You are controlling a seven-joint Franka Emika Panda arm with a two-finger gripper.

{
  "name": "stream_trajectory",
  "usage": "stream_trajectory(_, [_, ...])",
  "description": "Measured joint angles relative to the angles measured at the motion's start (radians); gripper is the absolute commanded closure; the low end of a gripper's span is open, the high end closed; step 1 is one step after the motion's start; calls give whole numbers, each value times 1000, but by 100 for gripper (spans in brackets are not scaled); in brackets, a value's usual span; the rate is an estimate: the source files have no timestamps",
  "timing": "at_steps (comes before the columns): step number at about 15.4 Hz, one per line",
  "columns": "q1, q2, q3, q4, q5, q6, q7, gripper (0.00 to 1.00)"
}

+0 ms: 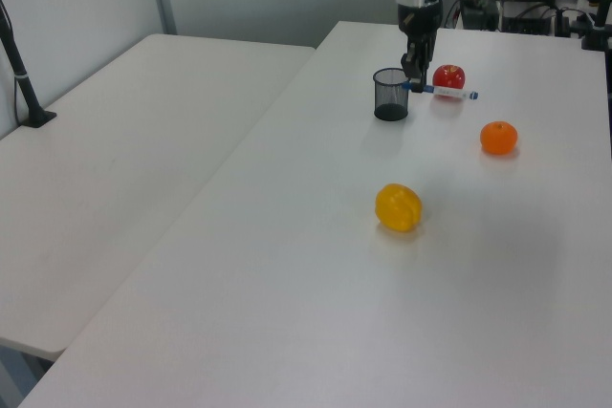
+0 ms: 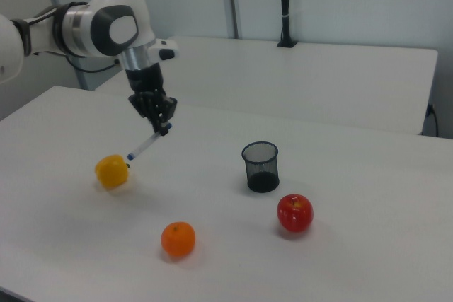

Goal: Place marker
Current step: 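Carry the marker over to the black mesh pen cup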

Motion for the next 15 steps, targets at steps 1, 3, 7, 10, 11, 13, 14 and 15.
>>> stream_trajectory(1, [-6,3,-23,6,0,28,0,92])
stream_trajectory(3, [-26,8,-56,15,0,103,-1,92])
stream_trajectory(7, [-88,25,-67,17,0,287,-1,92])
stream_trajectory(10, [-123,40,-69,17,0,414,-1,92])
stream_trajectory(11, [-131,43,-69,16,0,444,-1,92])
stream_trajectory(13, [-144,51,-69,15,0,514,-1,92])
stream_trajectory(14, [-149,57,-70,15,0,546,-1,92])
stream_trajectory(15, [-154,64,-70,15,0,578,-1,92])
